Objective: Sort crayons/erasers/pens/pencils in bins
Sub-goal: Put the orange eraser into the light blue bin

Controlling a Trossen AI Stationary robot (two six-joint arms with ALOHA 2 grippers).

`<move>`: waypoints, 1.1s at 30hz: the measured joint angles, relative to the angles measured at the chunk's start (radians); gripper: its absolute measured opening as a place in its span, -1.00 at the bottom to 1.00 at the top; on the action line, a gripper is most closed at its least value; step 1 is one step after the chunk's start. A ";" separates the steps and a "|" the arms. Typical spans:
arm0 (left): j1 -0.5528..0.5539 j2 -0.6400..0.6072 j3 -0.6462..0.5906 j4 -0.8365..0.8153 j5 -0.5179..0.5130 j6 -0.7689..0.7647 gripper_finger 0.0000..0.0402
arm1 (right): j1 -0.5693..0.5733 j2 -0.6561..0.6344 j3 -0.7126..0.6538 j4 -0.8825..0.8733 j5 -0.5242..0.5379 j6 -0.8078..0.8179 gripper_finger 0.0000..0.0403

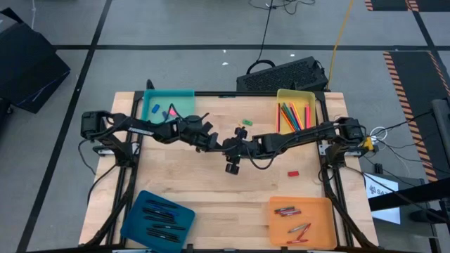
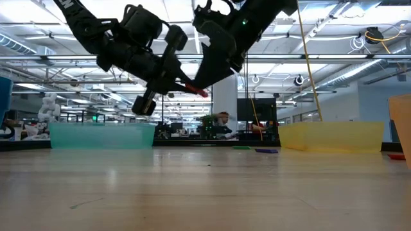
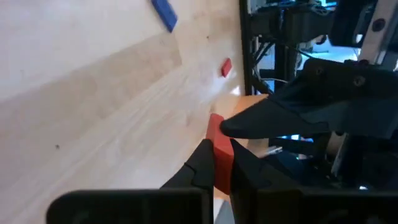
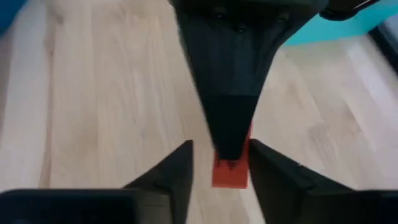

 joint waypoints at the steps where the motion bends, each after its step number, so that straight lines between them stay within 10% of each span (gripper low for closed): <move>1: 0.009 -0.013 0.001 -0.018 -0.005 0.022 -0.90 | 0.005 -0.009 0.000 0.002 0.006 0.003 -0.25; 9: 0.254 -0.213 0.015 -0.481 -0.237 0.334 -0.90 | 0.055 -0.131 0.003 -0.053 -0.005 0.041 0.12; 18: 0.488 -0.337 0.015 -0.738 -0.909 0.695 -0.87 | 0.125 -0.159 0.001 -0.160 0.032 -0.054 0.14; 33: 0.599 -0.076 0.007 -0.682 -0.898 0.691 -0.80 | 0.128 -0.156 -0.132 -0.191 0.033 0.117 0.17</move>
